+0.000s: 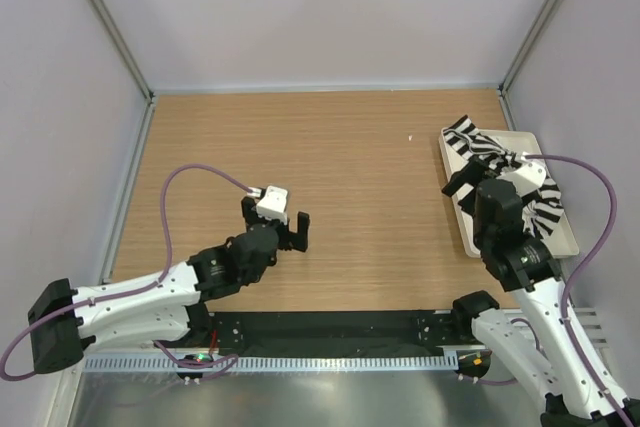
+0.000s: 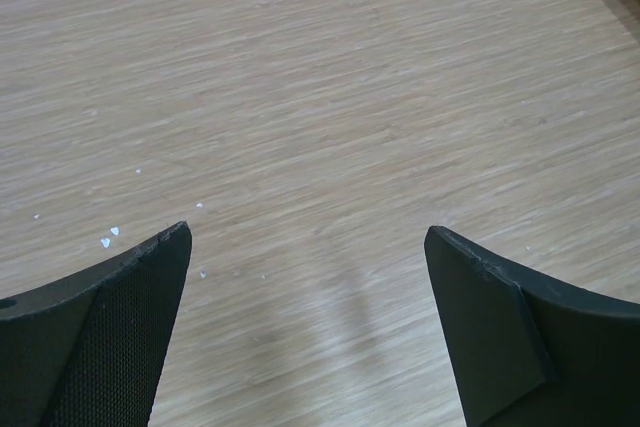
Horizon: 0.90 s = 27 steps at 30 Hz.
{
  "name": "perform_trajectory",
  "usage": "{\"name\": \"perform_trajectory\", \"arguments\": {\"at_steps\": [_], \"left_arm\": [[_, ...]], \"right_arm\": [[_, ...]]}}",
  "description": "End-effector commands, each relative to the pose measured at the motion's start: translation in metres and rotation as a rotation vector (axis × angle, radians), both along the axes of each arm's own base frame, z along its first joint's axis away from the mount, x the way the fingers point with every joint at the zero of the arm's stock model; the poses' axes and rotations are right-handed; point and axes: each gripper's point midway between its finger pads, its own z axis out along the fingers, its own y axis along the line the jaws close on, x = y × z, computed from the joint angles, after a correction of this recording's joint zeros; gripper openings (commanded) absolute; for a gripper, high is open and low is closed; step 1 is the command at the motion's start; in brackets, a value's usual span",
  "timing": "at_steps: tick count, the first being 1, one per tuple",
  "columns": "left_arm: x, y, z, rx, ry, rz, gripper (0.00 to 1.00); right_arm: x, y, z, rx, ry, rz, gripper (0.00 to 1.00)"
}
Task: Fold and stack the tank tops
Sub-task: Grab the tank top from the pile
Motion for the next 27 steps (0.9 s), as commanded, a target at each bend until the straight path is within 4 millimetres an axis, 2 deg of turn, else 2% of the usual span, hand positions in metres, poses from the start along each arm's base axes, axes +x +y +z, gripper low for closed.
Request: {"name": "perform_trajectory", "arguments": {"at_steps": [1,2,4,6,7,8,9,11,13,14,15,16,17,21,22,23,25,26,27], "left_arm": [[0.010,0.002,0.022,-0.082,-0.084,0.052,1.00],[0.009,0.003,0.018,-0.077,-0.080,0.052,0.99],[0.009,0.004,0.015,-0.084,-0.080,0.053,1.00],[0.008,0.007,0.008,-0.072,-0.076,0.056,1.00],[0.008,0.008,0.008,-0.072,-0.074,0.058,0.99],[0.007,0.008,0.007,-0.075,-0.067,0.060,1.00],[0.007,0.008,0.005,-0.071,-0.066,0.060,1.00],[0.007,0.007,0.004,-0.066,-0.064,0.053,1.00],[0.006,0.006,0.003,-0.067,-0.056,0.052,1.00],[0.006,0.005,0.002,-0.065,-0.054,0.048,1.00],[0.006,0.005,0.001,-0.061,-0.051,0.046,0.99],[0.007,0.005,0.002,-0.060,-0.051,0.048,1.00],[0.007,0.005,0.002,-0.060,-0.050,0.051,1.00],[0.006,0.003,0.002,-0.060,-0.044,0.045,1.00],[0.007,0.003,0.001,-0.057,-0.044,0.046,1.00],[0.006,0.004,0.002,-0.057,-0.044,0.046,0.99],[0.007,0.005,0.002,-0.060,-0.046,0.051,0.99],[0.007,0.005,0.003,-0.061,-0.048,0.054,1.00],[0.007,0.005,0.002,-0.060,-0.048,0.055,1.00]], "right_arm": [[0.011,-0.002,0.018,-0.018,-0.030,-0.024,1.00],[0.013,-0.006,0.025,-0.026,-0.024,-0.048,1.00],[0.026,-0.009,0.015,-0.036,0.036,-0.110,1.00],[0.039,-0.014,0.023,-0.025,0.031,-0.154,1.00],[0.052,-0.014,0.014,-0.024,0.072,-0.162,1.00],[0.064,-0.009,0.022,0.012,0.061,-0.139,1.00],[0.072,-0.021,0.019,0.034,0.077,-0.173,1.00],[0.100,-0.030,0.008,0.081,0.122,-0.200,1.00],[0.116,-0.047,-0.003,0.144,0.149,-0.244,1.00],[0.131,-0.060,-0.013,0.168,0.164,-0.277,1.00],[0.139,-0.063,-0.020,0.203,0.173,-0.272,1.00],[0.145,-0.079,-0.025,0.230,0.175,-0.309,1.00],[0.159,-0.085,-0.038,0.262,0.188,-0.335,1.00],[0.185,-0.119,-0.075,0.322,0.228,-0.444,1.00],[0.192,-0.123,-0.079,0.340,0.221,-0.444,1.00],[0.197,-0.135,-0.078,0.355,0.203,-0.481,1.00],[0.203,-0.150,-0.096,0.339,0.217,-0.533,0.98],[0.208,-0.160,-0.094,0.337,0.200,-0.560,0.97],[0.211,-0.167,-0.106,0.338,0.215,-0.586,0.94]]}}
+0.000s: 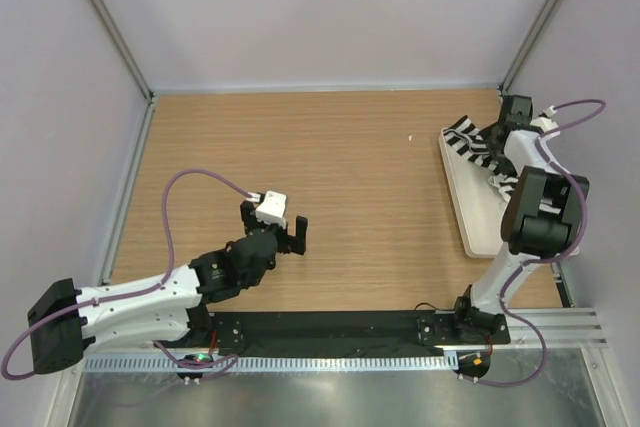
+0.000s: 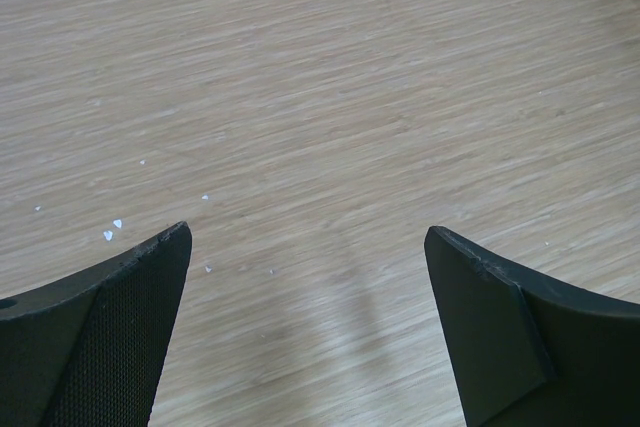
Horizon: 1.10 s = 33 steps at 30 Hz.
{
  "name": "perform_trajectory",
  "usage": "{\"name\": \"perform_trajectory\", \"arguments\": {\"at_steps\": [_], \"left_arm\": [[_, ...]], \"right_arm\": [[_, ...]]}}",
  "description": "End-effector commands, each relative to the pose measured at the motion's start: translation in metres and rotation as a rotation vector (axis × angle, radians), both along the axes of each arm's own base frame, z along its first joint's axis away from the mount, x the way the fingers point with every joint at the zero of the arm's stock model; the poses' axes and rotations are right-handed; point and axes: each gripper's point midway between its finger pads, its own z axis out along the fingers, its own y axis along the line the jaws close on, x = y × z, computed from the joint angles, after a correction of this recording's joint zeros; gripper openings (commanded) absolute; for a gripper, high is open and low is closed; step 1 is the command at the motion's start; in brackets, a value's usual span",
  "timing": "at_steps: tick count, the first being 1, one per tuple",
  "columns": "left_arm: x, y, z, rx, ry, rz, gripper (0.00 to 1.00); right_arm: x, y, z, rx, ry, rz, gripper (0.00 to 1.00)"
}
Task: Fold and stack the tank tops
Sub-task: Grab the tank top from the pile, then move the tank top to the center of the board
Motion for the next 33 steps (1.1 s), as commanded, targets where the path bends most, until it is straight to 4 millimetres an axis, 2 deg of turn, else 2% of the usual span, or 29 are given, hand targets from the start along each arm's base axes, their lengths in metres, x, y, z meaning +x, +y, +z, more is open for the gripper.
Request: {"name": "perform_trajectory", "arguments": {"at_steps": [1,2,3,4,5,6,7,8,9,11,12,14,15,16,17,18,19,21,23,24,25,26,27,28,29,30,31,32,33], "left_arm": [[0.007,-0.001,0.018,-0.071,-0.033,0.042,1.00],[0.007,-0.001,0.018,-0.071,-0.033,0.042,0.99],[0.007,-0.001,0.018,-0.069,-0.034,0.042,1.00],[0.007,-0.001,0.018,-0.069,-0.034,0.044,0.99],[0.007,-0.001,0.019,-0.067,-0.036,0.046,1.00],[0.008,0.000,0.018,-0.065,-0.036,0.050,1.00],[0.008,0.001,0.019,-0.066,-0.038,0.055,1.00],[0.008,0.001,0.019,-0.065,-0.040,0.059,0.99],[0.009,0.001,0.019,-0.065,-0.040,0.061,0.99],[0.010,0.002,0.019,-0.059,-0.042,0.069,1.00],[0.010,0.003,0.018,-0.060,-0.041,0.074,0.99],[0.011,0.008,0.019,-0.056,-0.047,0.102,1.00],[0.012,0.010,0.018,-0.057,-0.047,0.117,1.00],[0.013,0.015,0.019,-0.055,-0.050,0.140,1.00],[0.016,0.026,0.021,-0.052,-0.066,0.204,1.00],[0.016,0.033,0.024,-0.069,-0.072,0.245,0.99],[0.016,0.040,0.023,-0.057,-0.074,0.273,0.99],[0.016,0.057,0.030,-0.065,-0.099,0.346,0.99],[0.015,0.070,0.033,-0.077,-0.111,0.398,1.00],[0.013,0.081,0.037,-0.094,-0.131,0.441,1.00],[0.012,0.086,0.040,-0.113,-0.139,0.462,1.00],[0.012,0.090,0.042,-0.128,-0.146,0.478,1.00],[0.010,0.096,0.039,-0.116,-0.146,0.492,1.00],[0.008,0.102,0.043,-0.145,-0.153,0.503,1.00],[0.007,0.103,0.043,-0.154,-0.154,0.502,0.99],[0.006,0.105,0.042,-0.163,-0.156,0.502,1.00],[0.004,0.107,0.045,-0.184,-0.161,0.504,1.00],[0.004,0.109,0.046,-0.195,-0.163,0.504,1.00],[0.003,0.110,0.044,-0.196,-0.163,0.504,0.99]], "right_arm": [[0.034,-0.030,0.023,-0.029,-0.127,-0.111,0.83],[0.041,-0.036,0.030,-0.045,-0.143,-0.126,0.74],[0.045,-0.037,0.029,-0.046,-0.136,-0.119,0.54],[0.047,-0.037,0.033,-0.049,-0.132,-0.105,0.02],[0.048,-0.036,0.044,-0.068,-0.149,-0.099,0.01],[0.050,-0.024,0.057,-0.097,-0.166,-0.076,0.01],[0.050,-0.016,0.087,-0.156,-0.210,-0.033,0.01],[0.049,-0.008,0.107,-0.212,-0.230,-0.005,0.01],[0.056,0.025,0.126,-0.242,-0.259,0.089,0.01],[0.055,0.065,0.185,-0.288,-0.361,0.247,0.01],[0.060,0.112,0.209,-0.280,-0.447,0.374,0.01],[0.046,0.161,0.273,-0.317,-0.583,0.530,0.01],[0.038,0.207,0.288,-0.295,-0.614,0.665,0.01],[0.029,0.230,0.335,-0.303,-0.706,0.742,0.01],[0.025,0.250,0.348,-0.277,-0.729,0.815,0.01],[0.015,0.267,0.352,-0.223,-0.712,0.898,0.01],[0.004,0.273,0.393,-0.182,-0.804,0.899,0.01],[-0.010,0.270,0.411,-0.175,-0.835,0.898,0.01],[-0.017,0.263,0.410,-0.183,-0.823,0.874,0.02],[-0.026,0.260,0.409,-0.183,-0.817,0.876,0.19],[-0.023,0.268,0.376,-0.154,-0.748,0.923,0.37],[-0.025,0.274,0.356,-0.135,-0.710,0.969,0.59],[-0.031,0.275,0.342,-0.123,-0.687,0.986,0.75],[-0.033,0.283,0.286,-0.064,-0.570,1.025,0.77],[-0.039,0.284,0.263,-0.031,-0.533,1.030,0.79],[-0.047,0.286,0.256,-0.015,-0.563,1.039,0.83],[-0.058,0.288,0.200,0.041,-0.461,1.061,0.85],[-0.065,0.289,0.181,0.066,-0.439,1.065,0.86],[-0.076,0.291,0.143,0.104,-0.380,1.072,0.88]]}}
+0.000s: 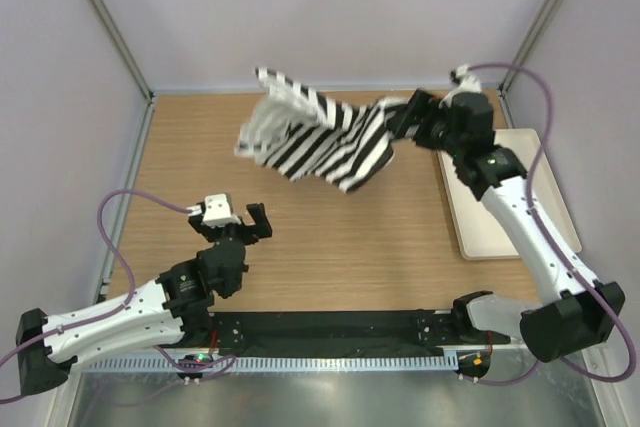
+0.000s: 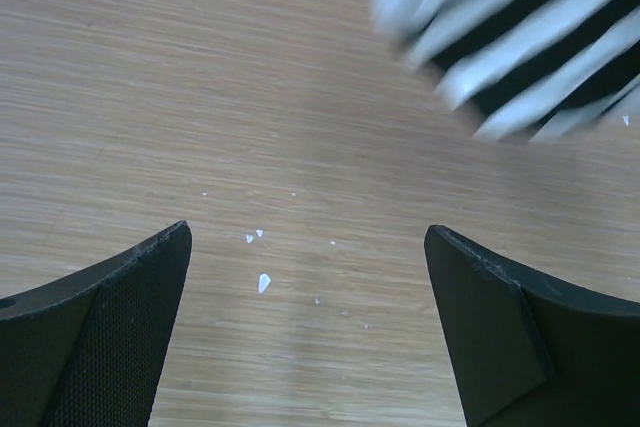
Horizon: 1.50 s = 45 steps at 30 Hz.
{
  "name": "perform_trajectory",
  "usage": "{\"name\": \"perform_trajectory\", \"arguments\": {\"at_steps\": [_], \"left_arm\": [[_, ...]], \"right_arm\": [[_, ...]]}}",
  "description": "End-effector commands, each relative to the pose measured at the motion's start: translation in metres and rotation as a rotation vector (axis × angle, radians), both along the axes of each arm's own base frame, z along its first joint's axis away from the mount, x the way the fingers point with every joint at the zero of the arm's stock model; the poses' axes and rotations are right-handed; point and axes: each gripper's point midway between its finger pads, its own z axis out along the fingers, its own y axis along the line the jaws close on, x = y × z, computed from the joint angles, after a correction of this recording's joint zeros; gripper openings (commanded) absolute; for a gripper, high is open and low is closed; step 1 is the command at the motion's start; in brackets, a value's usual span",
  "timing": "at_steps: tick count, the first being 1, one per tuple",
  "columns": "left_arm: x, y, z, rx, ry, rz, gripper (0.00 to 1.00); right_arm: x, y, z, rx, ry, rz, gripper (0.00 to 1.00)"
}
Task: Fold and stack the tank tops
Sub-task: Move the tank top to the center of the board, then flatten the tank top out
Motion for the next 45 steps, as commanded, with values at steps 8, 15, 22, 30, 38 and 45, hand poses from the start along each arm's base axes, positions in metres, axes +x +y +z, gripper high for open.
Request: {"name": "perform_trajectory", "arguments": {"at_steps": [8,15,22,30,38,45], "left_arm": [[0.002,0.013,-0.001,-0.006,-0.014,0.090,1.00],[0.019,-0.016,-0.022,0.060,0.096,-0.019,1.00],[0.048,-0.022,-0.033,0.000,0.247,-0.058,0.99],[0.042,-0.012,-0.048,0.022,0.254,-0.042,1.00],[0.038,-0.009,-0.048,-0.004,0.230,-0.048,1.00],[0.039,-0.011,-0.051,0.011,0.245,-0.053,1.00]], "right_arm": [[-0.079,0.005,-0.177,-0.038,0.361,0.115,0.85],[-0.089,0.014,-0.205,-0.115,0.421,0.171,0.63],[-0.074,0.022,-0.242,-0.293,0.477,0.152,0.48],[-0.064,0.032,-0.277,-0.536,0.573,0.170,0.52],[-0.044,0.045,-0.293,-0.591,0.589,0.198,0.46],[-0.039,0.050,-0.320,-0.630,0.647,0.220,0.45]]}}
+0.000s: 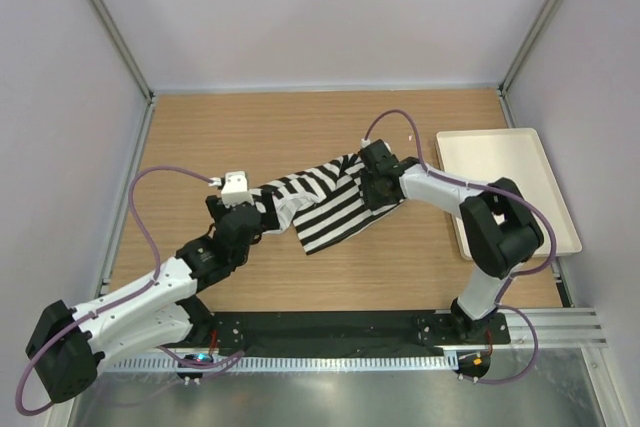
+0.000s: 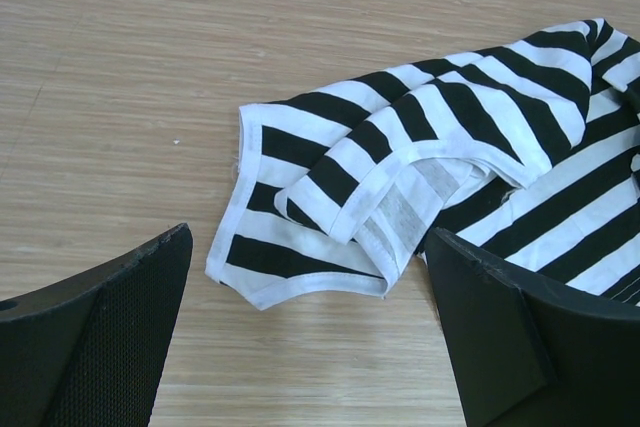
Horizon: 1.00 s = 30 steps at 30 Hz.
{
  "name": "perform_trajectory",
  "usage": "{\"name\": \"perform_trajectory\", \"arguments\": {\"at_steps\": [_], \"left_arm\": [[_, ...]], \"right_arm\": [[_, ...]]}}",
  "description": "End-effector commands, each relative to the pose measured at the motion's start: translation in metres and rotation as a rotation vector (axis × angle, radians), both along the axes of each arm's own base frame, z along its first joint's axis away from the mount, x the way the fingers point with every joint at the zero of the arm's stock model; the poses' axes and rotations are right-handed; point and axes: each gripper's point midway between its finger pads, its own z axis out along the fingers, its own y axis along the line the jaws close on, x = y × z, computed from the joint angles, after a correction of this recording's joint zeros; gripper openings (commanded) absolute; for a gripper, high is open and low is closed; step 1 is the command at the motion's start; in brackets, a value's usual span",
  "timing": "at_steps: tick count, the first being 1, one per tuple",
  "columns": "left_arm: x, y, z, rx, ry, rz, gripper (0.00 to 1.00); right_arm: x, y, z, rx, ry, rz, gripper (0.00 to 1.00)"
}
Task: Fold and stack the tank tops
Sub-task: Flatten the tank top out
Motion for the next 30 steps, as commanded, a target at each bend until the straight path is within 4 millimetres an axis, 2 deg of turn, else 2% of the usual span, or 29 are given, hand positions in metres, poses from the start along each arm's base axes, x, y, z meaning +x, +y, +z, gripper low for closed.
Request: {"name": "perform_trajectory", "arguments": {"at_steps": [1,3,6,7,9,10,12,13,14,15,17,18,19,20,21,23,24,26,27,29,30], "left_arm": [[0.005,-0.002,0.007,-0.025,-0.022,0.010,1.00],[0.005,-0.003,0.006,-0.022,-0.018,0.007,1.00],[0.005,-0.003,0.006,-0.017,-0.015,0.005,1.00],[0.005,-0.004,0.005,-0.018,-0.014,0.000,1.00],[0.004,-0.009,0.005,-0.026,-0.010,-0.025,0.99],[0.004,-0.019,0.004,-0.041,-0.003,-0.070,1.00],[0.006,-0.029,0.008,-0.060,0.002,-0.106,1.00],[0.006,-0.037,0.006,-0.062,0.024,-0.135,1.00],[0.007,-0.041,0.007,-0.068,0.038,-0.142,0.99],[0.011,-0.048,0.022,-0.087,0.025,-0.152,1.00],[0.014,-0.058,0.019,-0.075,0.070,-0.174,1.00],[0.019,-0.067,0.034,-0.106,0.058,-0.181,1.00],[0.021,-0.073,0.036,-0.107,0.068,-0.192,1.00],[0.025,-0.080,0.029,-0.096,0.097,-0.204,1.00],[0.030,-0.093,0.040,-0.122,0.096,-0.230,1.00],[0.034,-0.105,0.038,-0.119,0.133,-0.252,1.00],[0.038,-0.122,0.032,-0.112,0.174,-0.298,0.96],[0.040,-0.141,0.024,-0.099,0.221,-0.371,0.89],[0.047,-0.154,0.019,-0.081,0.241,-0.398,0.80],[0.049,-0.161,0.004,-0.005,0.290,-0.452,0.72],[0.055,-0.167,0.009,0.013,0.283,-0.465,0.69]], "right_arm": [[0.010,0.005,-0.002,-0.020,-0.015,0.015,0.42],[0.009,0.005,-0.011,-0.033,0.007,0.015,0.41],[0.009,0.004,-0.016,-0.043,0.018,0.009,0.31],[0.009,0.004,-0.014,-0.041,0.012,0.009,0.16],[0.010,0.003,-0.005,-0.041,-0.014,-0.003,0.01],[0.011,0.003,0.010,-0.023,-0.054,-0.009,0.01],[0.009,0.000,0.026,-0.001,-0.094,-0.020,0.01],[0.009,-0.001,0.045,0.023,-0.134,-0.023,0.01],[0.007,-0.002,0.052,0.027,-0.146,-0.023,0.01],[0.006,-0.003,0.058,0.034,-0.155,-0.025,0.02],[0.001,-0.006,0.070,0.041,-0.169,-0.021,0.06],[-0.001,-0.004,0.072,0.052,-0.166,-0.012,0.07],[-0.002,-0.005,0.072,0.055,-0.163,-0.006,0.07],[-0.005,-0.004,0.071,0.061,-0.155,0.000,0.05],[-0.008,-0.002,0.069,0.070,-0.146,0.011,0.02],[-0.012,0.001,0.064,0.089,-0.131,0.025,0.02],[-0.017,0.004,0.061,0.109,-0.117,0.038,0.02],[-0.019,0.004,0.058,0.118,-0.111,0.038,0.02],[-0.020,0.004,0.056,0.118,-0.105,0.038,0.03],[-0.023,0.001,0.051,0.113,-0.098,0.022,0.03],[-0.024,0.001,0.049,0.113,-0.095,0.021,0.04]]}}
